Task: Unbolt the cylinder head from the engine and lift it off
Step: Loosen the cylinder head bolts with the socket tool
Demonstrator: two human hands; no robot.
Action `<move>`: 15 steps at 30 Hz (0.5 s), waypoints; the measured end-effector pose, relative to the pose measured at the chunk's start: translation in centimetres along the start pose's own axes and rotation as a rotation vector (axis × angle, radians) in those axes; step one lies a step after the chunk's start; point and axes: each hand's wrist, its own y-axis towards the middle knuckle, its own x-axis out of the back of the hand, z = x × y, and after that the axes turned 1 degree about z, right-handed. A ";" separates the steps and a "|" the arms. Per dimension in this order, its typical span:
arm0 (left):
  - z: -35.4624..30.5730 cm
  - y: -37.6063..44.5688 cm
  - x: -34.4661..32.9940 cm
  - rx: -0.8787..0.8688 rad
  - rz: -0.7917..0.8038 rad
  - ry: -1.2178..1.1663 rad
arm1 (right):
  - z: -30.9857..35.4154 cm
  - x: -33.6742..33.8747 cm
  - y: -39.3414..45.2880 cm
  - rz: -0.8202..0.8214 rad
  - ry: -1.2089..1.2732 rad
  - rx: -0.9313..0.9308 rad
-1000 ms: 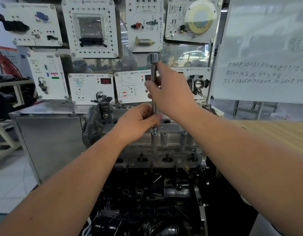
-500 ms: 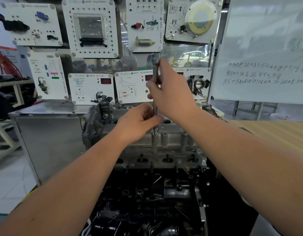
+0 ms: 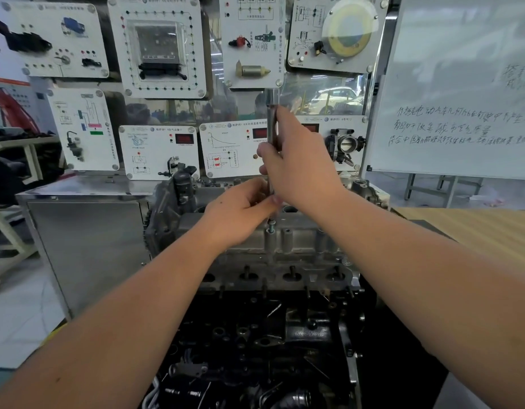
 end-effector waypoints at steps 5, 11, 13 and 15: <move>0.3 0.1 0.4 -0.026 0.049 0.019 | 0.1 0.1 0.1 0.073 0.009 -0.013; -0.2 -0.1 0.2 -0.032 -0.040 -0.016 | 0.2 -0.1 -0.4 0.006 -0.028 0.009; -0.4 -0.2 0.0 -0.027 -0.045 -0.011 | 0.1 -0.1 -0.4 -0.001 -0.028 0.008; -0.3 0.0 -0.1 -0.008 -0.020 0.016 | 0.0 -0.1 -0.3 0.002 -0.040 -0.005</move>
